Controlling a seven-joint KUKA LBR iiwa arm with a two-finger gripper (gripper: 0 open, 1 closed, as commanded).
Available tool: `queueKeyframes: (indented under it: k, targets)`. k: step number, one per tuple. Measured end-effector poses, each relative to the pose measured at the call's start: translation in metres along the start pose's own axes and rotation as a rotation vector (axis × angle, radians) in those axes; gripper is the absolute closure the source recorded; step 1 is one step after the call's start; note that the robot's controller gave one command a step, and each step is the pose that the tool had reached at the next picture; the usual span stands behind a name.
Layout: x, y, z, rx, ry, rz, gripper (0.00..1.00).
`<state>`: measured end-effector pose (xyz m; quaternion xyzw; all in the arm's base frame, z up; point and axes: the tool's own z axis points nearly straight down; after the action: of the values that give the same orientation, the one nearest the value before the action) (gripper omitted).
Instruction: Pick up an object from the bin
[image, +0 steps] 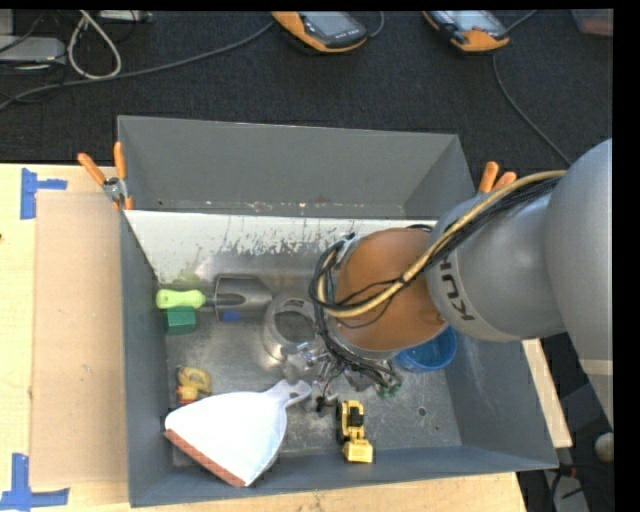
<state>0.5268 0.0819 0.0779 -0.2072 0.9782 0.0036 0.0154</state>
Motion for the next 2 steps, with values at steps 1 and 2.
queueKeyframes:
  k: [1,2]
  targets:
    - [0.0,0.0,0.0,0.0,0.0,0.001,1.0]
    - [0.02,-0.014,-0.049,-0.004,0.028,-0.004,1.0]
